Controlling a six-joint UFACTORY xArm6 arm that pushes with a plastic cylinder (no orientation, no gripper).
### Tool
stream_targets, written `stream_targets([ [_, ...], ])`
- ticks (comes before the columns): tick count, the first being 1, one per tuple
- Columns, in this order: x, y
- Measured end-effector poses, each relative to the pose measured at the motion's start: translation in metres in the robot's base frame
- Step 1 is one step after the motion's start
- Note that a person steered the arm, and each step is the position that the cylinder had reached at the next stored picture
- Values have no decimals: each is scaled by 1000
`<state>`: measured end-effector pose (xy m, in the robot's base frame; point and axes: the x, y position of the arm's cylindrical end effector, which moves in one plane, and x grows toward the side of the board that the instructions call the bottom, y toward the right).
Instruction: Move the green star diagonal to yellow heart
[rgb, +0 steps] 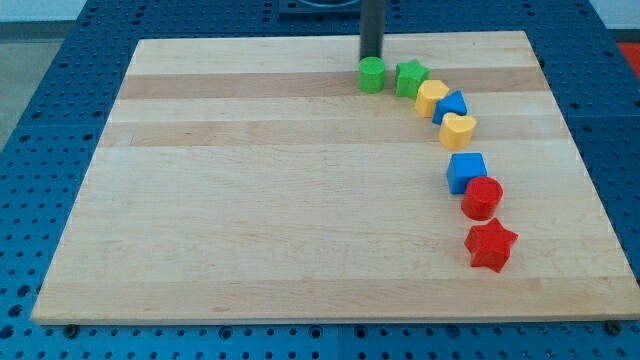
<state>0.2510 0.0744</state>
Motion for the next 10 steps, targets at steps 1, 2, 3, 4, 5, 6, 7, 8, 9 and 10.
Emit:
stream_targets([
  [1,-2,5],
  [2,5,6],
  [3,10,1],
  [4,10,-23],
  [5,19,-38],
  [6,31,-39],
  [7,34,-39],
  [8,34,-41],
  [9,19,-26],
  [10,1,13],
])
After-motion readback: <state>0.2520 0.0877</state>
